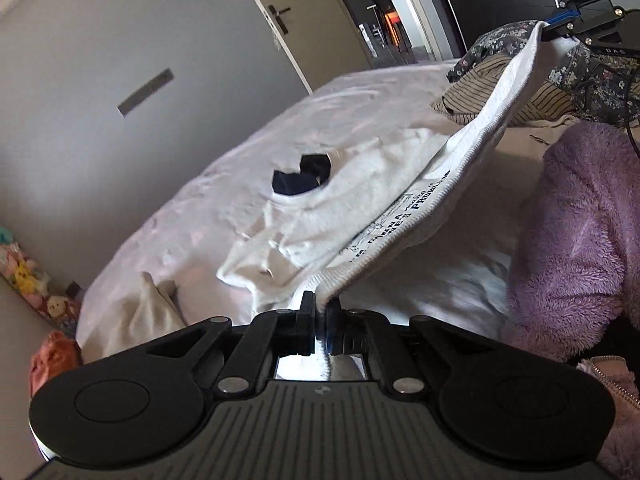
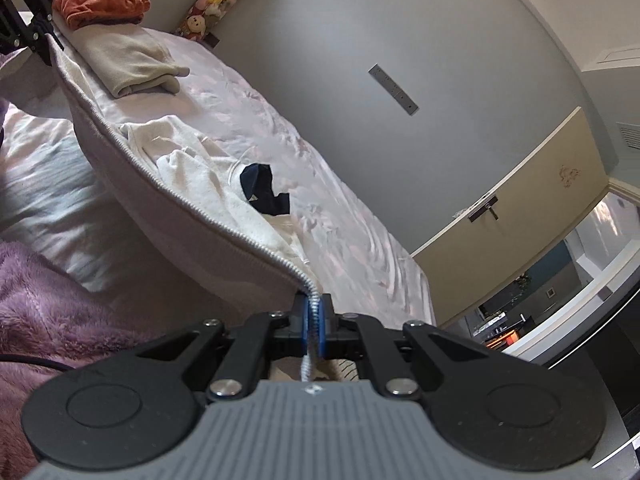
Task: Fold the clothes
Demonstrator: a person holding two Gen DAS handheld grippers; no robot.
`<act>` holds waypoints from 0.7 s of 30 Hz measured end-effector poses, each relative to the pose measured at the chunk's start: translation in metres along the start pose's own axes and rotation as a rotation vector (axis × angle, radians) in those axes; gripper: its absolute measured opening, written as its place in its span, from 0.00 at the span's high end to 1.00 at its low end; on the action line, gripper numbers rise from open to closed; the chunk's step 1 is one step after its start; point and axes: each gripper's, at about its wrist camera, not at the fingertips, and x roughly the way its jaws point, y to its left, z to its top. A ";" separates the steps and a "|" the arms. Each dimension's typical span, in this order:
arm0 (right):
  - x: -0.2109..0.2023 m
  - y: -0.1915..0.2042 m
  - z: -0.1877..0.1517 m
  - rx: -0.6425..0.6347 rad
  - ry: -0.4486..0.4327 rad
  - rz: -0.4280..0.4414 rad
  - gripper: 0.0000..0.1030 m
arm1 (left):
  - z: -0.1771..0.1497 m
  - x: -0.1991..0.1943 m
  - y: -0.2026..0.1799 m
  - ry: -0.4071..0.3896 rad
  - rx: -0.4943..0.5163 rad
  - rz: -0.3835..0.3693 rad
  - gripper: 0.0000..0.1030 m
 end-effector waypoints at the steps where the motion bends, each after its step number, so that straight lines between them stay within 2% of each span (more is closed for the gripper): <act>1: -0.005 -0.002 0.002 0.006 -0.011 -0.015 0.95 | 0.002 -0.006 -0.001 -0.022 0.023 0.025 0.97; 7: -0.035 -0.010 0.011 0.023 -0.070 -0.083 0.96 | 0.013 -0.033 0.001 -0.106 0.049 0.089 0.97; 12: -0.068 -0.011 0.017 0.027 -0.128 -0.140 0.95 | 0.020 -0.069 0.002 -0.155 0.054 0.094 0.97; 17: -0.090 -0.009 0.014 0.043 -0.148 -0.154 0.95 | 0.023 -0.085 -0.003 -0.154 0.092 0.087 0.97; 21: -0.083 -0.007 0.011 0.049 -0.133 -0.145 0.95 | 0.026 -0.069 -0.006 -0.135 0.134 0.095 0.97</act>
